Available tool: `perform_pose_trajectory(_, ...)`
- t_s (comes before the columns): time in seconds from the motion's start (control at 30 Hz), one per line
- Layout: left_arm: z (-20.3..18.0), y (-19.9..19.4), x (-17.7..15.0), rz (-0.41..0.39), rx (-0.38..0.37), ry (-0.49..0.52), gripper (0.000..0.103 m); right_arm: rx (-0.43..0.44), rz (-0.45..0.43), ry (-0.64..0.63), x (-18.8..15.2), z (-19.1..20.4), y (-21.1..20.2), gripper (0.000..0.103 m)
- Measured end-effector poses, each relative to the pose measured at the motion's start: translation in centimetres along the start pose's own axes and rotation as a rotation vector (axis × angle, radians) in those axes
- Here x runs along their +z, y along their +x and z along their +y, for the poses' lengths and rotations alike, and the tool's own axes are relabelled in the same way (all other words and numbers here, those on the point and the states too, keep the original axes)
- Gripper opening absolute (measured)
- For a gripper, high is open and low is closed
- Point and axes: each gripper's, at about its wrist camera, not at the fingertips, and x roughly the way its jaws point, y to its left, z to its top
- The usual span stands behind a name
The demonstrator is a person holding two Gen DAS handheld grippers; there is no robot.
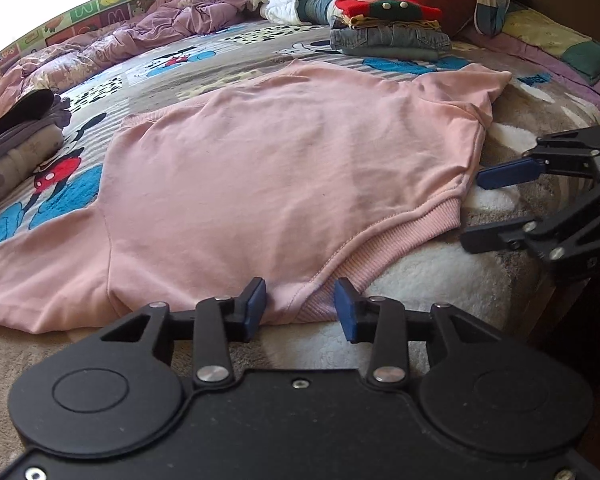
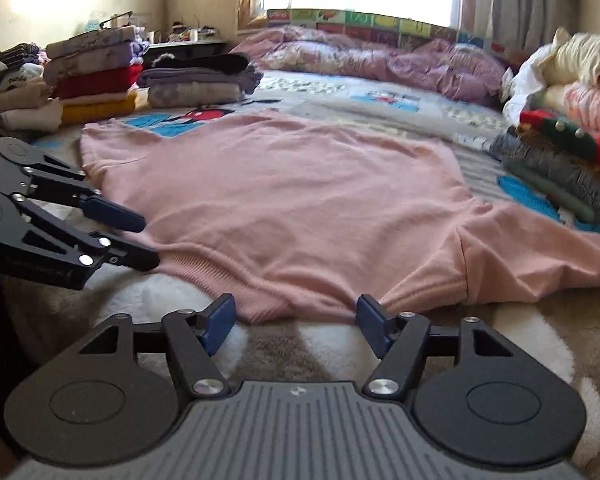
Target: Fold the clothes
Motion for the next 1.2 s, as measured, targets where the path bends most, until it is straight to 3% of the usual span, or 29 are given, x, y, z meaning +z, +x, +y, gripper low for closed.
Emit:
perform_pose_trajectory(0.07, 0.2, -0.1, 0.2, 0.014, -0.014, 0.015, 0.038, 0.031, -0.038, 0.08, -0.8, -2.0, -1.8, 0.068)
perform_pose_trajectory(0.17, 0.1, -0.3, 0.8, 0.006, -0.01, 0.018, 0.038, 0.001, -0.114, 0.34, -1.9, -7.6, -3.8, 0.068)
perform_pose_trajectory(0.33, -1.7, -0.4, 2.8, -0.074, 0.016, 0.03, 0.039, -0.089, -0.26, 0.787, -4.0, -18.2, -5.1, 0.069)
perform_pose_trajectory(0.47, -3.3, 0.0, 4.6, -0.147, -0.023, -0.018, 0.05, -0.103, -0.349, 1.042, -5.7, -24.1, -4.9, 0.069)
perform_pose_trajectory(0.63, -5.4, 2.0, 6.6, -0.174, -0.019, -0.096, 0.051, -0.101, -0.356, 1.083, -5.0, -27.0, -3.4, 0.073)
perform_pose_trajectory(0.7, -6.3, 2.9, 7.3, -0.172, -0.053, -0.131, 0.05, -0.112, -0.351, 1.077, -4.6, -27.8, -2.8, 0.073)
perform_pose_trajectory(0.77, -7.3, 3.6, 8.1, -0.183, -0.061, -0.153, 0.045, -0.128, -0.352, 1.069, -4.1, -28.8, -2.3, 0.071)
perform_pose_trajectory(1.03, -10.1, 7.5, 10.2, -0.166, -0.129, -0.251, 0.035, -0.149, -0.347, 1.047, -3.8, -31.1, -1.2, 0.021)
perform_pose_trajectory(1.13, -11.7, 8.8, 9.5, -0.134, -0.099, -0.195, 0.035, -0.106, -0.394, 1.099, -4.6, -31.7, -1.5, 0.016)
perform_pose_trajectory(1.2, -12.4, 8.7, 8.7, -0.167, -0.076, -0.148, 0.035, -0.07, -0.424, 1.146, -5.3, -32.4, -1.7, 0.015)
